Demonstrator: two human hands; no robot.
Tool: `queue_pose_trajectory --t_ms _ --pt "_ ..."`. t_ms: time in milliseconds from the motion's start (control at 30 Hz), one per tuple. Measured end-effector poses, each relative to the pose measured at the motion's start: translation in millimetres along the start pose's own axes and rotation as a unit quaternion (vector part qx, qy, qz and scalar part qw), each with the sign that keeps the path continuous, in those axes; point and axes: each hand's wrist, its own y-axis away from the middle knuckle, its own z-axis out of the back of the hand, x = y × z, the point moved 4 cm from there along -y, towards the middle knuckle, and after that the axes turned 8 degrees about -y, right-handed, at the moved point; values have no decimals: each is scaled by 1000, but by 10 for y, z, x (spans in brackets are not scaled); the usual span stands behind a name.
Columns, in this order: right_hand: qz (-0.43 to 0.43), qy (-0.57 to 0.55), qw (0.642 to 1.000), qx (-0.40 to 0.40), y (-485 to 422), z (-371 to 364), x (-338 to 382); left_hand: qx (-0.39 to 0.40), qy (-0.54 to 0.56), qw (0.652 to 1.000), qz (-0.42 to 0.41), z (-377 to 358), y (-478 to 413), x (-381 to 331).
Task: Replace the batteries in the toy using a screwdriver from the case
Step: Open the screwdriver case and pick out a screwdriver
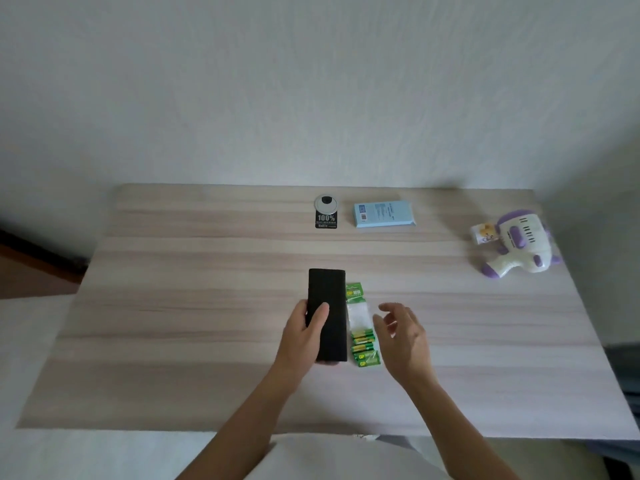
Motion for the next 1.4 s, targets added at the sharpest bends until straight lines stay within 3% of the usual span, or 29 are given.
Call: queue_pose_trajectory --t_ms 200,467,600,900,1200,1400 --pt "-25 -154 984 85 -67 168 687 66 -3 997 -33 -136 218 -315" --pt "-32 -231 971 55 -64 351 901 47 41 998 -21 -152 384 -466" --pt "-49 -249 966 43 -65 361 923 64 32 997 -28 -128 432 -478" --pt "-35 -325 935 137 -62 353 970 72 56 995 -29 -67 450 -390" --pt "-50 -312 945 88 -41 284 1077 18 61 998 8 -65 428 -448" --pt "-47 -341 933 107 -82 347 1091 57 46 997 -15 -62 380 -472"
